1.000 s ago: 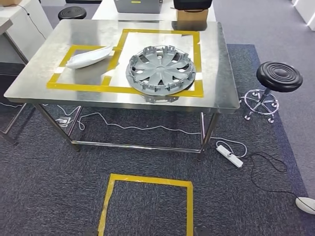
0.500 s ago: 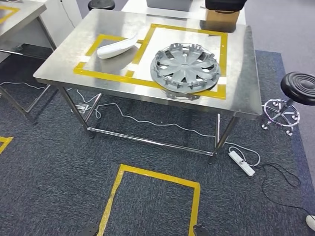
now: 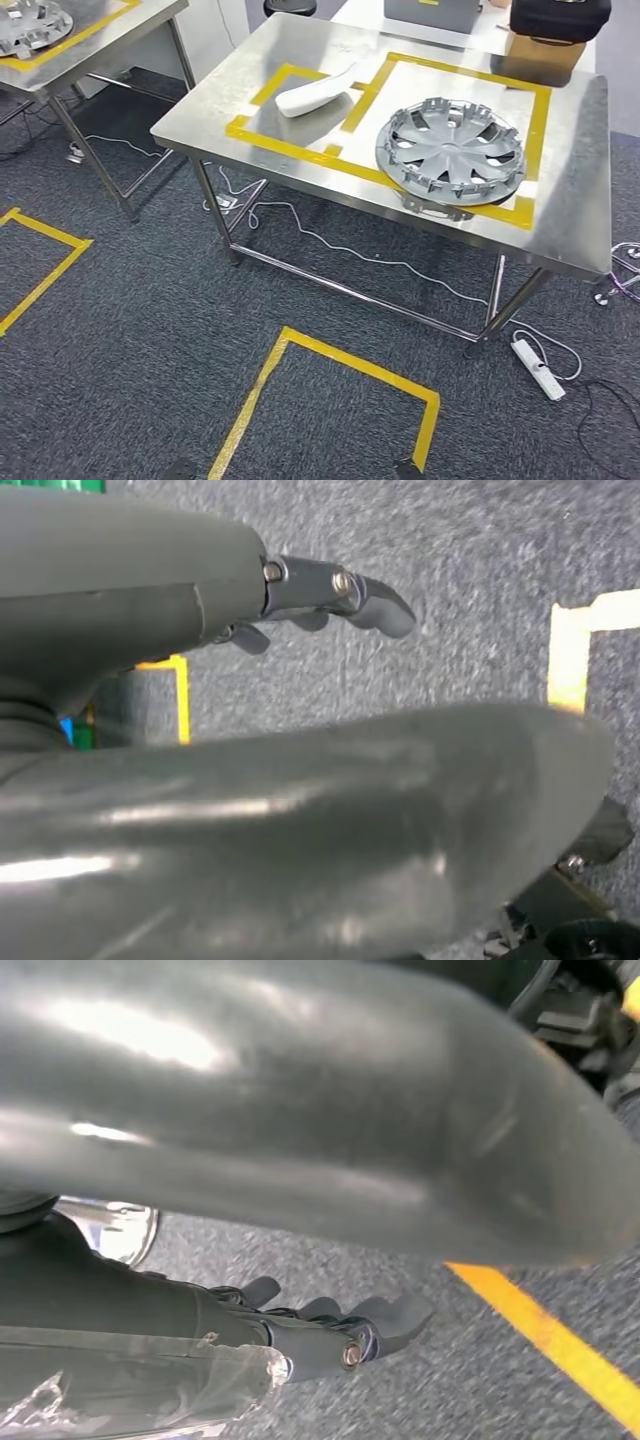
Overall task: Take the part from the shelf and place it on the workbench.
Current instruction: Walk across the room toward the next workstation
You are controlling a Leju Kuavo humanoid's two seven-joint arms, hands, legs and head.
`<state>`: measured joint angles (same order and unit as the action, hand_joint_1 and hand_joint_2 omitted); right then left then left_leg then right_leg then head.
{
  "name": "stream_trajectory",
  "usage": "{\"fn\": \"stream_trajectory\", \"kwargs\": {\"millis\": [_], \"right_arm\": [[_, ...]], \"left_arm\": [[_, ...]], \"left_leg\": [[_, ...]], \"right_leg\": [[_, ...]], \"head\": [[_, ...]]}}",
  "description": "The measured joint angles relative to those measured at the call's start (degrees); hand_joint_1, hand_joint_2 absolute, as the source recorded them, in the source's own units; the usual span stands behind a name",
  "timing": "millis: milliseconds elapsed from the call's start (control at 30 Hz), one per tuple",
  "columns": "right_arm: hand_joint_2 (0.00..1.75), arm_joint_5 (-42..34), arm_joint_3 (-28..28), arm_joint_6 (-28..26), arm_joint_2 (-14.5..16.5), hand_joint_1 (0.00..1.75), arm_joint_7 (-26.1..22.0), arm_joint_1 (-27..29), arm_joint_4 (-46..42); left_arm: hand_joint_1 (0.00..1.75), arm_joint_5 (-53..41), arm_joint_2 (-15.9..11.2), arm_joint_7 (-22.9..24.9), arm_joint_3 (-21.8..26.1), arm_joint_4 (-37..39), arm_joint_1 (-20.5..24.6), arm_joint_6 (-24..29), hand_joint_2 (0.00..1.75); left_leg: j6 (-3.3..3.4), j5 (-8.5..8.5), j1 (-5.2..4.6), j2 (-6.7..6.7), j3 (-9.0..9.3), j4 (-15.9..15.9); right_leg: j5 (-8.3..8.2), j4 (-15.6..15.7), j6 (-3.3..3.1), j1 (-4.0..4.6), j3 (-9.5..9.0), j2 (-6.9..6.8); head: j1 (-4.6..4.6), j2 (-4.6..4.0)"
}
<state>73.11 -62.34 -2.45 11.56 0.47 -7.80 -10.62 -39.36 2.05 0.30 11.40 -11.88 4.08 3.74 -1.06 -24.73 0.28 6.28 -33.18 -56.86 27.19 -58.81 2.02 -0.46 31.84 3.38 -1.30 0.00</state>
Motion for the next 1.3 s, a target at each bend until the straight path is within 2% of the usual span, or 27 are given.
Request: {"fn": "stream_trajectory", "kwargs": {"millis": [33, 100, 133, 200, 233, 267, 300, 333, 400, 467, 533, 567, 600, 667, 733, 767, 800, 833, 867, 933, 1000, 1067, 1100, 1133, 1200, 1267, 1300], "right_arm": [[0.0, 0.03, -0.01, 0.0, 0.01, 0.0, 0.01, -0.01, 0.0], [0.0, 0.07, -0.03, 0.0, 0.01, 0.0, 0.01, -0.06, -0.01], [0.0, 0.08, -0.03, 0.0, 0.01, 0.0, -0.01, -0.07, -0.01], [0.0, 0.1, -0.04, 0.01, -0.01, 0.0, -0.03, 0.08, -0.02], [0.0, 0.12, -0.05, 0.01, -0.01, 0.0, -0.02, 0.19, -0.02], [0.0, 0.15, -0.05, 0.02, -0.02, 0.0, -0.02, 0.28, -0.02], [0.0, 0.19, -0.06, 0.03, -0.02, 0.0, -0.02, 0.3, -0.02], [0.0, 0.22, -0.06, 0.04, -0.02, 0.0, -0.03, 0.29, -0.02], [0.0, 0.31, -0.06, 0.07, -0.03, 0.0, -0.05, 0.26, -0.03], [0.0, 0.4, -0.07, 0.08, -0.06, 0.0, -0.09, 0.24, -0.05], [0.0, 0.45, -0.08, 0.09, -0.08, 0.0, -0.1, 0.14, -0.07], [0.0, 0.48, -0.08, 0.09, -0.08, 0.0, -0.11, 0.06, -0.07], [0.0, 0.52, -0.07, 0.09, -0.08, 0.0, -0.12, -0.01, -0.07], [0.0, 0.6, -0.07, 0.08, -0.08, 0.0, -0.13, 0.04, -0.07], [0.0, 0.67, -0.08, 0.08, -0.09, 0.0, -0.11, 0.28, -0.07], [0.0, 0.7, -0.08, 0.09, -0.1, 0.0, -0.1, 0.37, -0.07], [0.0, 0.73, -0.08, 0.09, -0.12, 0.0, -0.1, 0.39, -0.07], [0.0, 0.76, -0.08, 0.09, -0.14, 0.0, -0.1, 0.36, -0.07], [0.0, 0.82, -0.08, 0.09, -0.16, 0.0, -0.1, 0.32, -0.07], [0.0, 0.94, -0.08, 0.1, -0.19, 0.0, -0.1, 0.25, -0.07], [0.0, 1.02, -0.07, 0.12, -0.19, 0.0, -0.09, 0.15, -0.07], [0.0, 1.04, -0.08, 0.14, -0.19, 0.0, -0.07, 0.03, -0.07], [0.0, 1.05, -0.08, 0.15, -0.2, 0.0, -0.07, -0.02, -0.07], [0.0, 1.05, -0.08, 0.16, -0.21, 0.0, -0.08, -0.06, -0.07], [0.0, 1.06, -0.08, 0.16, -0.26, 0.0, -0.09, 0.0, -0.07], [0.0, 1.07, -0.08, 0.15, -0.33, 0.0, -0.07, 0.17, -0.07], [0.0, 1.07, -0.08, 0.15, -0.37, 0.0, -0.05, 0.19, -0.07]], "left_arm": [[0.0, -0.01, -0.03, 0.13, 0.19, 0.02, -0.11, 0.01, 0.0], [0.0, -0.05, -0.01, 0.32, 0.5, 0.08, -0.31, 0.05, 0.0], [0.0, -0.08, 0.03, 0.36, 0.57, 0.09, -0.26, 0.08, 0.0], [0.0, -0.15, 0.19, 0.38, 0.66, 0.1, 0.0, 0.14, 0.0], [0.0, -0.17, 0.24, 0.38, 0.69, 0.1, 0.07, 0.19, 0.0], [0.0, -0.19, 0.27, 0.39, 0.73, 0.1, 0.03, 0.22, 0.0], [0.0, -0.19, 0.28, 0.4, 0.77, 0.1, -0.04, 0.25, 0.0], [0.0, -0.19, 0.28, 0.42, 0.84, 0.1, -0.1, 0.25, 0.0], [0.0, -0.25, 0.36, 0.43, 0.97, 0.1, 0.02, 0.22, 0.0], [0.0, -0.39, 0.53, 0.44, 1.04, 0.1, 0.34, 0.12, 0.0], [0.0, -0.59, 0.63, 0.45, 1.07, 0.11, 0.37, 0.01, 0.0], [0.0, -0.68, 0.65, 0.49, 1.08, 0.11, 0.26, -0.04, 0.0], [0.0, -0.8, 0.63, 0.54, 1.09, 0.12, 0.19, -0.08, 0.0], [0.0, -1.05, 0.61, 0.62, 1.12, 0.12, 0.33, -0.18, 0.0], [0.0, -1.33, 0.66, 0.64, 1.14, 0.12, 0.6, -0.28, 0.0], [0.0, -1.42, 0.7, 0.65, 1.15, 0.12, 0.64, -0.34, 0.0], [0.0, -1.46, 0.73, 0.66, 1.16, 0.12, 0.62, -0.38, 0.0], [0.0, -1.47, 0.75, 0.66, 1.18, 0.12, 0.58, -0.4, 0.0], [0.0, -1.49, 0.78, 0.66, 1.2, 0.12, 0.58, -0.42, 0.0], [0.0, -1.61, 0.81, 0.67, 1.29, 0.12, 0.71, -0.42, 0.0], [0.0, -1.86, 0.83, 0.68, 1.51, 0.12, 0.79, -0.42, 0.0], [0.0, -2.07, 0.79, 0.72, 1.77, 0.13, 0.66, -0.43, 0.0], [0.0, -2.13, 0.78, 0.73, 1.85, 0.14, 0.61, -0.43, 0.0], [0.0, -2.19, 0.79, 0.74, 1.91, 0.15, 0.63, -0.43, 0.0], [0.0, -2.37, 0.9, 0.75, 1.96, 0.16, 0.85, -0.44, 0.0], [0.0, -2.49, 1.01, 0.76, 1.98, 0.16, 0.96, -0.43, 0.0], [0.0, -2.51, 1.03, 0.78, 2.01, 0.16, 0.91, -0.43, 0.0]], "left_leg": [[-0.36, 0.13, 0.14, 0.43, -0.13, 0.11], [-0.96, -0.68, 0.09, -0.85, -0.74, -0.92], [-1.22, -1.97, 0.03, -2.21, -1.74, -2.96], [-1.7, -5.53, 0.05, -4.78, -5.3, -10.07], [-1.88, -6.73, 0.13, -5.24, -7.04, -13.44], [-2.01, -6.94, 0.21, -5.45, -8.0, -15.29], [-2.09, -6.08, 0.28, -5.6, -7.91, -15.05], [-2.13, -4.34, 0.34, -5.95, -6.65, -12.64], [-2.14, -0.91, 0.24, -8.33, -2.56, -5.02], [-1.49, 0.15, 0.06, -10.03, -0.22, -0.45], [-0.51, -0.06, -0.06, -9.14, -0.19, 0.01], [-0.15, -0.01, -0.03, -8.59, -0.19, 0.07], [0.21, 0.09, 0.03, -7.97, -0.18, 0.13], [0.88, 0.3, 0.17, -6.73, -0.19, 0.2], [1.23, 0.31, 0.08, -5.25, -0.25, 0.2], [1.27, 0.3, 0.03, -4.44, -0.23, 0.19], [1.28, 0.3, 0.01, -3.61, -0.18, 0.18], [1.25, 0.31, 0.02, -2.76, -0.1, 0.16], [1.18, 0.32, 0.06, -1.95, -0.02, 0.14], [0.74, 0.37, 0.01, -0.47, -0.09, -0.02], [-0.03, 0.62, 0.1, 0.74, -0.45, 0.02], [-0.81, 0.95, 0.39, 1.53, -0.78, 0.28], [-1.11, 0.63, 0.36, 0.76, -1.08, -0.11], [-1.35, -0.36, 0.26, -0.64, -1.84, -1.53], [-1.71, -3.91, 0.1, -4.13, -4.99, -7.91], [-1.96, -6.51, 0.17, -5.36, -8.32, -14.72], [-2.0, -6.35, 0.2, -5.5, -8.78, -15.77]], "right_leg": [[-0.14, 0.05, -0.29, 0.01, -0.04, -0.46], [-0.45, 0.51, -0.99, -0.1, -0.27, -1.53], [-0.58, 0.77, -1.27, -0.2, -0.38, -2.19], [-0.58, 0.91, -1.57, -0.08, -0.45, -3.67], [-0.53, 0.9, -1.61, -0.03, -0.43, -4.48], [-0.47, 0.9, -1.63, -0.01, -0.44, -5.25], [-0.4, 0.89, -1.59, -0.03, -0.47, -5.95], [-0.31, 0.89, -1.5, -0.07, -0.57, -6.59], [0.05, 0.76, -0.99, 0.13, -0.86, -7.77], [0.48, 0.72, -0.3, 0.55, -1.03, -8.82], [0.71, 0.96, 0.26, 0.65, -1.49, -9.9], [0.96, 0.88, 0.61, 0.54, -1.7, -9.63], [1.66, 0.07, 0.92, 0.41, -1.57, -8.54], [4.78, -5.22, 1.29, 0.25, 0.77, -5.27], [8.19, -13.19, 1.2, 0.3, 4.65, -3.73], [8.65, -15.62, 1.12, 0.33, 6.03, -3.54], [7.9, -15.85, 1.0, 0.34, 6.45, -3.45], [6.12, -13.79, 0.86, 0.31, 5.77, -3.26], [3.76, -10.02, 0.75, 0.21, 4.21, -2.59], [0.67, -2.67, 0.6, -0.16, 1.04, 0.14], [0.17, -0.02, 0.29, -0.22, -0.15, 1.55], [-0.15, 0.21, -0.45, -0.09, -0.31, 0.34], [-0.33, 0.42, -0.89, -0.11, -0.38, -0.32], [-0.5, 0.65, -1.25, -0.15, -0.45, -1.08], [-0.57, 0.9, -1.71, 0.0, -0.51, -2.77], [-0.49, 0.89, -1.87, 0.19, -0.47, -4.6], [-0.45, 0.89, -1.89, 0.23, -0.47, -5.4]], "head": [[0.01, 0.0], [0.3, -0.01], [0.58, -0.01], [1.11, 0.0], [1.14, -0.01], [1.16, -0.01], [1.16, -0.01], [1.17, -0.02], [1.3, -0.01], [1.36, -0.01], [1.25, -0.02], [1.15, -0.02], [1.09, -0.01], [0.93, -0.01], [0.84, -0.01], [0.83, -0.02], [0.8, -0.02], [0.8, -0.02], [0.8, -0.02], [0.82, -0.01], [0.84, -0.01], [0.83, -0.02], [0.95, -0.02], [1.16, -0.01], [1.58, -0.01], [1.69, -0.01], [1.7, -0.01]]}}
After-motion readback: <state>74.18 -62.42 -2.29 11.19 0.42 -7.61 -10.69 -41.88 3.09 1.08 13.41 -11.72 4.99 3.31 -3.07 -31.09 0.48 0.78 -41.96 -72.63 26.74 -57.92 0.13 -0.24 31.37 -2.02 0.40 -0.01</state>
